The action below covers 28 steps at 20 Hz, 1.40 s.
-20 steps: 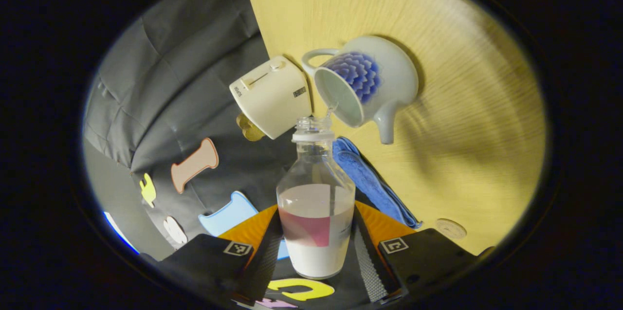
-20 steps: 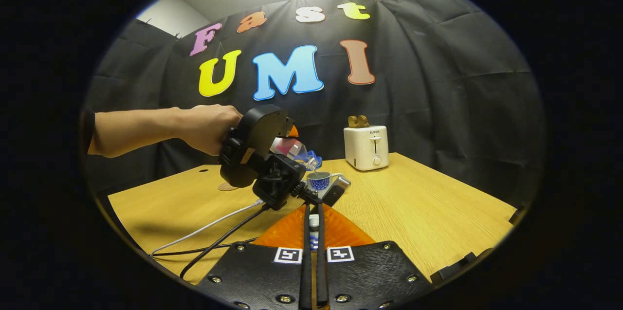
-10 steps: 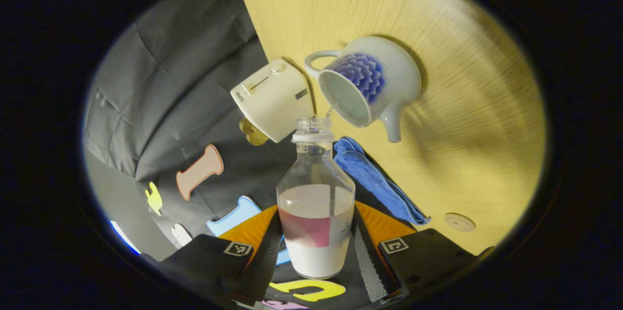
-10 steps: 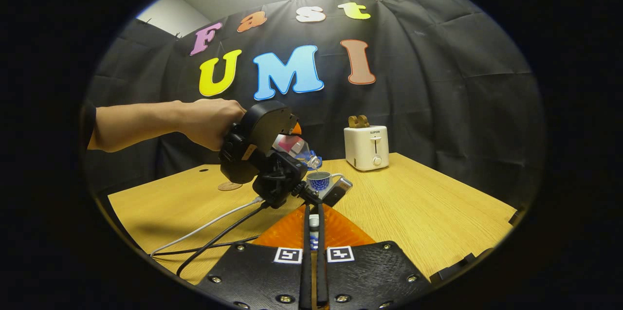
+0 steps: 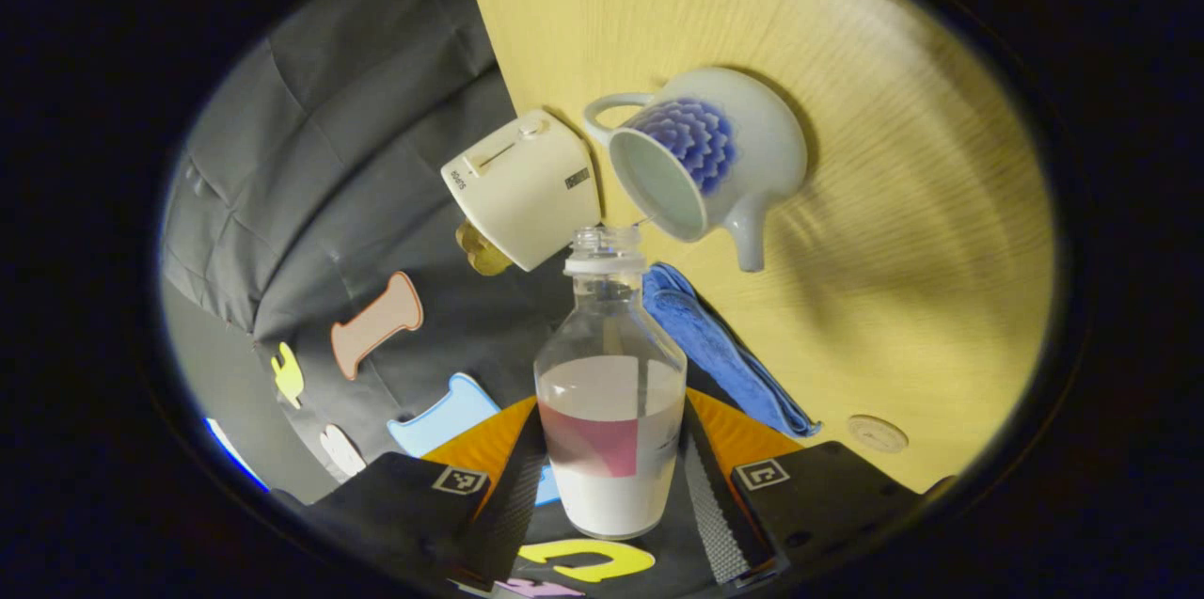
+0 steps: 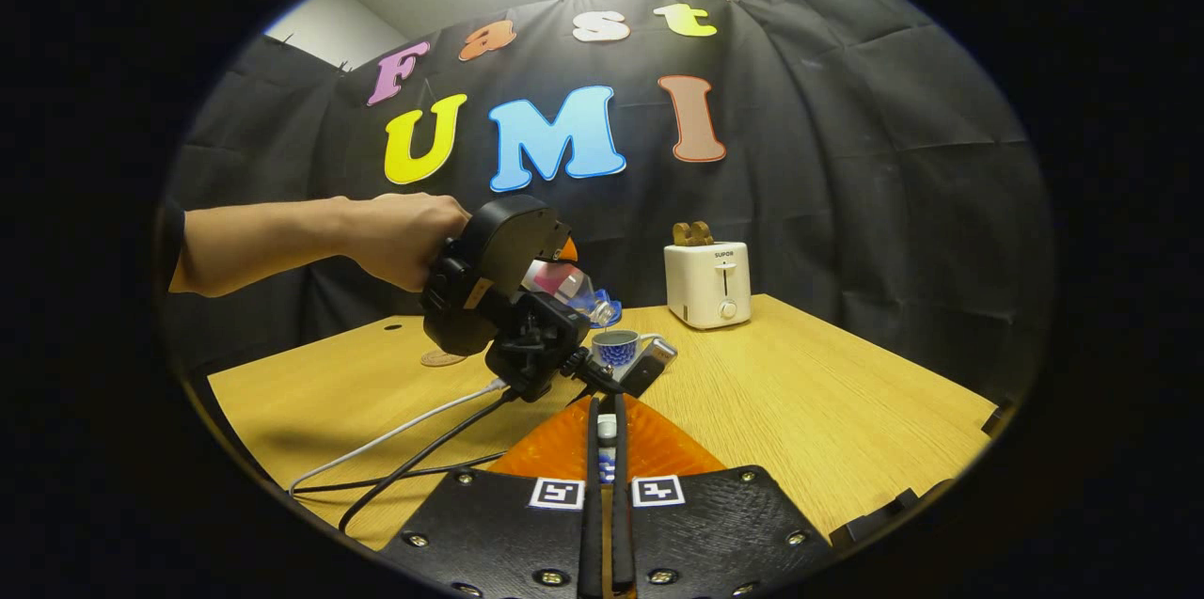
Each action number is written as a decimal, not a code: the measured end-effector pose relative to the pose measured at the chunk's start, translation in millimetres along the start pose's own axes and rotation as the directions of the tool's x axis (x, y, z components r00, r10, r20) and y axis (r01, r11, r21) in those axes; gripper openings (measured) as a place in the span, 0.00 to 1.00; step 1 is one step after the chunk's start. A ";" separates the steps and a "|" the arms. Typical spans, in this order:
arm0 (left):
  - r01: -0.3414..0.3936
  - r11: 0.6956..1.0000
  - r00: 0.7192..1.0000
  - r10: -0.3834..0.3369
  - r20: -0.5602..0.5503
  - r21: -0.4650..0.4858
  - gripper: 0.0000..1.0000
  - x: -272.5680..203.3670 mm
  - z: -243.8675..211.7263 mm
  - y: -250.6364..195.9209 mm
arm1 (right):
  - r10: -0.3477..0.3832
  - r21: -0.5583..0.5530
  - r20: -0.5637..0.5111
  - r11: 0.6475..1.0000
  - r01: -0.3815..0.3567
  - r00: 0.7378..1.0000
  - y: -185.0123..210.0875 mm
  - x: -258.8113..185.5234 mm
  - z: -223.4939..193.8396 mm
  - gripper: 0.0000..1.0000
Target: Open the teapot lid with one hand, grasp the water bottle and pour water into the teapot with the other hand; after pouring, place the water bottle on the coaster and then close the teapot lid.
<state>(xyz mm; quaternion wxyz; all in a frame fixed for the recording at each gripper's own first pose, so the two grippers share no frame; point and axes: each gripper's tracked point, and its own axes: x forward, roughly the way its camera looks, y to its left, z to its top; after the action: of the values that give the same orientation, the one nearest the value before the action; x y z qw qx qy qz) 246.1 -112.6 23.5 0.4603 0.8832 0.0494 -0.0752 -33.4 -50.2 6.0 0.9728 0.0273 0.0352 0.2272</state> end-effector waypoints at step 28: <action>-0.002 0.215 1.000 0.020 0.003 -0.977 0.87 -32.9 -95.2 -98.8 | 0.084 -0.085 0.081 0.993 -0.077 0.993 39.0 30.5 40.4 0.04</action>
<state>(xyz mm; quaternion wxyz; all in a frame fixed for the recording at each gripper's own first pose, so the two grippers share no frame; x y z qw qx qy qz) 206.6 21.4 3.5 0.9129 0.3998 0.0761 -0.0309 -20.0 -3.3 47.2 0.9638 -0.0013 -0.0164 0.2661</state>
